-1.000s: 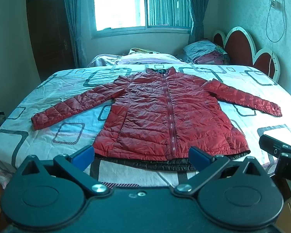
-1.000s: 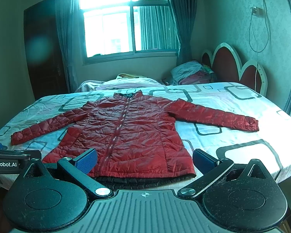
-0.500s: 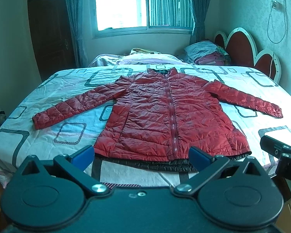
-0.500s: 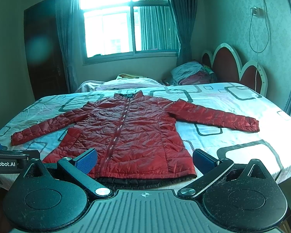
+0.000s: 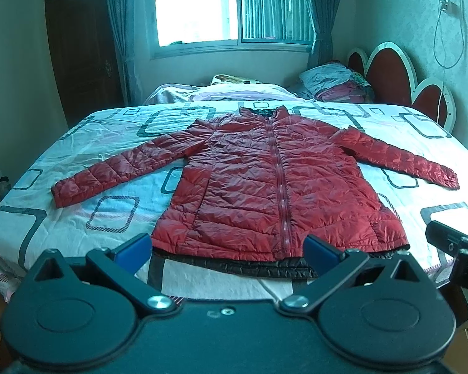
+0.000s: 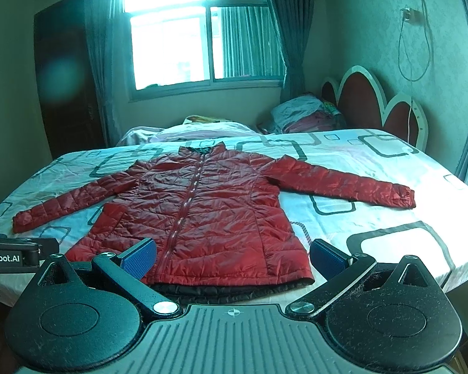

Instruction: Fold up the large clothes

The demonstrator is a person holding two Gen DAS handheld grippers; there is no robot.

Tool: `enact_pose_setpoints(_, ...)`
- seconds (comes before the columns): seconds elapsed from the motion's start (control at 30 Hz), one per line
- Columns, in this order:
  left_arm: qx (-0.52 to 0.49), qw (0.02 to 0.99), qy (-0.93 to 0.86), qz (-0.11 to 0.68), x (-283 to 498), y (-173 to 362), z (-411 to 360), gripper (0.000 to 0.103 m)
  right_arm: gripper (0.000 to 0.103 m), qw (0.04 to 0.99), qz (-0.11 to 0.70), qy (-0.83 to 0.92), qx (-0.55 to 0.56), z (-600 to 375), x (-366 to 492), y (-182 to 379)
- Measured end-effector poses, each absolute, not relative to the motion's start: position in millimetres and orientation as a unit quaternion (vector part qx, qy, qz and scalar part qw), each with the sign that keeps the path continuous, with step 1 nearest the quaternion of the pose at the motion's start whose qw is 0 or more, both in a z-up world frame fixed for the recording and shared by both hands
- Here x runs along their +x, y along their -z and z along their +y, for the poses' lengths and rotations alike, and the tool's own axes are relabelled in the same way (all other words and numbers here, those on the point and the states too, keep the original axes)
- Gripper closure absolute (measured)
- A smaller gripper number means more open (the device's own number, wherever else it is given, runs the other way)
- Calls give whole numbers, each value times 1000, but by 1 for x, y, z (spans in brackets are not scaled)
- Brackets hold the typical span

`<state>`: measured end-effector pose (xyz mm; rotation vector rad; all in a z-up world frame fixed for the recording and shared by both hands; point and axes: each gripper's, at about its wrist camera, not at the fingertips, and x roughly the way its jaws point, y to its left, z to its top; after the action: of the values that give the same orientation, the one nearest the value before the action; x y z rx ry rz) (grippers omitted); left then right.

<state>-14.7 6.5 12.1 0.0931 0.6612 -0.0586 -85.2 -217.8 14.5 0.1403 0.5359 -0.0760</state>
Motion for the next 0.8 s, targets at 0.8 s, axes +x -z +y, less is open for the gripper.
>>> enact_pose_setpoints(0.8,72,930,2,359,158,36,1,0,0,942,307,106,84,-273,55,35)
